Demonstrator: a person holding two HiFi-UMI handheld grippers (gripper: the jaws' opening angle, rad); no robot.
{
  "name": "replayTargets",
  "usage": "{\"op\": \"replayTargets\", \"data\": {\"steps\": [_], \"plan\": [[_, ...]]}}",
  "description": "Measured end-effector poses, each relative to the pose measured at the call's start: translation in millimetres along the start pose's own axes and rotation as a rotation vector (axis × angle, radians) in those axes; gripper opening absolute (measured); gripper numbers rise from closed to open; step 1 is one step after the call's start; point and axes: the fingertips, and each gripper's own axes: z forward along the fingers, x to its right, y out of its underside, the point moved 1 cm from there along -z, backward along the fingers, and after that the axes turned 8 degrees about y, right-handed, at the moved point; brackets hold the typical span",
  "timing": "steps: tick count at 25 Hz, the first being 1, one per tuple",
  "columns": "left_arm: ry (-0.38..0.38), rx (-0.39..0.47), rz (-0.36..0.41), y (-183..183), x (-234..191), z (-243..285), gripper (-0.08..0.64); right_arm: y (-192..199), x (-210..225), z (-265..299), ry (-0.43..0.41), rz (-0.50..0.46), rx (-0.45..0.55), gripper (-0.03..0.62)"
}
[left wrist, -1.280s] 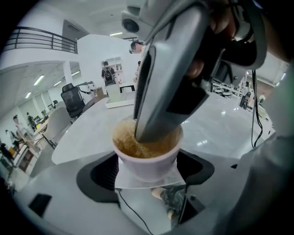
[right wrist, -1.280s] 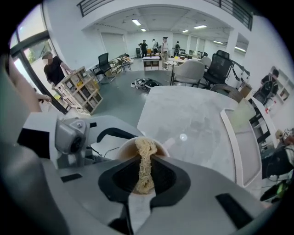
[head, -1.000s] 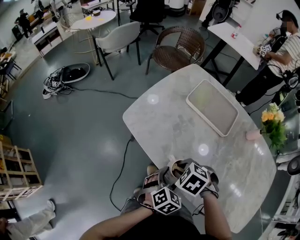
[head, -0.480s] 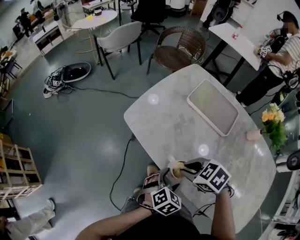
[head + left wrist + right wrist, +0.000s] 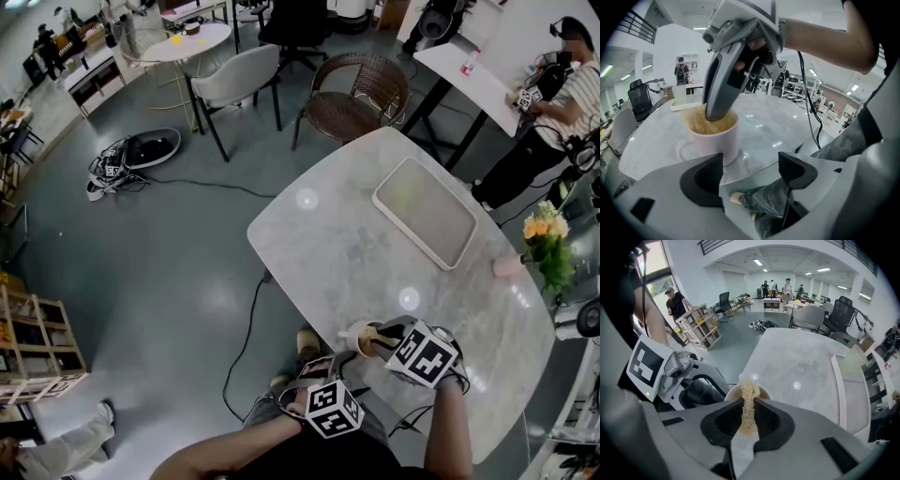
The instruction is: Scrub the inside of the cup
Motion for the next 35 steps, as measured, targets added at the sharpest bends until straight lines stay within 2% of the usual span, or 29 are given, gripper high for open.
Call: {"op": "replayTargets", "data": {"steps": [2, 4, 7, 9, 11, 14, 16, 20, 22, 23, 35], "plan": [[-0.022, -0.017, -0.029, 7.9, -11.3, -4.6, 0.379, -0.2, 4.5, -3.5, 0.022, 0.05, 0.011, 0.061], [-0.092, -0.055, -0.052, 21.5, -35.0, -12.6, 0.379, 0.3, 9.0, -6.1, 0.039, 0.123, 0.029, 0.061], [-0.19, -0.102, -0.007, 32.1, -74.9, -24.3, 0.379, 3.0, 12.2, -7.8, 0.046, 0.216, 0.046, 0.061], [-0.167, -0.108, 0.066, 27.0, -89.7, -27.3, 0.379, 3.1, 11.8, -6.5, 0.047, 0.243, 0.046, 0.061], [-0.113, -0.119, 0.184, 16.8, -94.1, -25.8, 0.379, 2.8, 9.4, -3.9, 0.044, 0.256, 0.039, 0.061], [-0.104, -0.158, 0.357, 4.1, -98.2, -20.0, 0.377, 2.0, 6.6, 0.2, 0.04, 0.256, 0.022, 0.061], [-0.104, -0.169, 0.4, 0.1, -99.8, -15.7, 0.323, 2.2, 6.9, 2.3, 0.042, 0.254, 0.013, 0.061], [-0.073, -0.159, 0.401, 1.6, -94.6, -14.8, 0.246, 3.5, 7.9, 5.5, 0.046, 0.269, 0.003, 0.061], [-0.089, -0.14, 0.389, 2.2, -92.9, -18.4, 0.112, 2.4, 7.3, 7.2, 0.049, 0.276, 0.003, 0.061], [-0.096, -0.131, 0.378, 2.2, -92.5, -19.7, 0.086, 1.8, 7.2, 8.2, 0.05, 0.275, 0.003, 0.061], [-0.097, -0.087, 0.266, 12.6, -64.6, -27.4, 0.066, -13.4, 6.5, 24.0, 0.049, 0.107, -0.015, 0.061]]}}
